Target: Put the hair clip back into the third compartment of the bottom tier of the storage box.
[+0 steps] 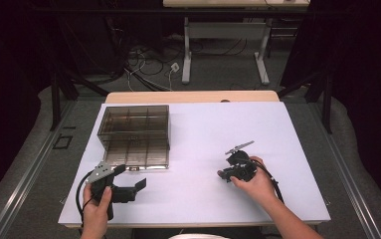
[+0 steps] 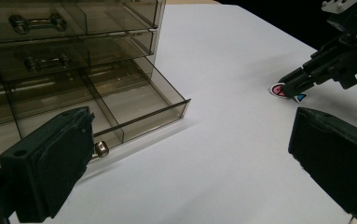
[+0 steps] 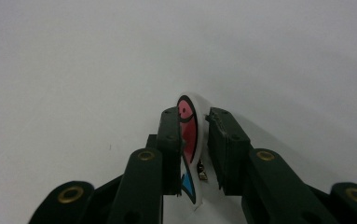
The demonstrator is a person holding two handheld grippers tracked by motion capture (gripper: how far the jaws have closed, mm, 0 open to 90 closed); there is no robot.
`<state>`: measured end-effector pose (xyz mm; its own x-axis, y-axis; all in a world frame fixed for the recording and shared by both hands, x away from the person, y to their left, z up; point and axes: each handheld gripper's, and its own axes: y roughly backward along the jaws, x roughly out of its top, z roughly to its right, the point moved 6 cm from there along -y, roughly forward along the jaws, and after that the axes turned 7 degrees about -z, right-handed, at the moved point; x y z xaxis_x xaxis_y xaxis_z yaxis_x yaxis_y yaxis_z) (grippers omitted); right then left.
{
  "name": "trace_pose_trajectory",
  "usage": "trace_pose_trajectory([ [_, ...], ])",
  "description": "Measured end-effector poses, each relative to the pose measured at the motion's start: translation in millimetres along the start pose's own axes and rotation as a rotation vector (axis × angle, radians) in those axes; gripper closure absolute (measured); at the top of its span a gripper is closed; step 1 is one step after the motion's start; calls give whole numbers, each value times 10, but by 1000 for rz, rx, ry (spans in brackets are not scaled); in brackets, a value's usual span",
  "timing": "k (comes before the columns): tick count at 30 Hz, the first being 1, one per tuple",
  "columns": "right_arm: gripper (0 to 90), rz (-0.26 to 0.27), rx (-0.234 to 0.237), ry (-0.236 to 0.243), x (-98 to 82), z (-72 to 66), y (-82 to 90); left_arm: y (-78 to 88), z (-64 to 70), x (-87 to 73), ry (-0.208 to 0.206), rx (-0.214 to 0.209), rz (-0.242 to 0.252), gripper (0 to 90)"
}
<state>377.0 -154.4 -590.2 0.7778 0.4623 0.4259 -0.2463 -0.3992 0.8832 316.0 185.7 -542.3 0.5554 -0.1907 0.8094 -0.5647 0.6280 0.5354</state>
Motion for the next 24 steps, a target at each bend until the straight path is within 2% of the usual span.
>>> trace_pose_trajectory([
  [6,778,-22,-10,-7,-9,-27,-6,-8,1,-4,1,-1,-5,1],
  [7,785,4,-12,20,-2,-11,-24,-9,2,-6,1,0,-7,1],
  [11,798,-20,-16,0,-11,-45,-13,-11,2,-5,1,0,-6,1],
  [13,807,-19,-27,28,-15,-29,-12,-11,0,-5,2,1,-6,1],
  [15,821,-15,-29,33,-15,-29,-14,-10,-1,-6,2,1,-7,1],
  [16,835,-17,-12,20,-17,-51,-15,-10,-1,-6,1,1,-7,1],
  [18,841,-39,-20,22,-26,-63,-12,-10,-2,-6,2,2,-6,1],
  [21,843,-37,-13,18,-23,-78,-14,-8,-1,-7,1,3,-7,1],
  [22,843,-61,-22,25,-33,-64,-2,-8,-2,-7,1,3,-7,1],
  [23,843,11,-7,21,-6,-68,-43,-8,-2,-7,1,2,-6,1],
  [24,844,44,-2,25,6,-67,-63,-7,-3,-6,1,3,-6,1],
])
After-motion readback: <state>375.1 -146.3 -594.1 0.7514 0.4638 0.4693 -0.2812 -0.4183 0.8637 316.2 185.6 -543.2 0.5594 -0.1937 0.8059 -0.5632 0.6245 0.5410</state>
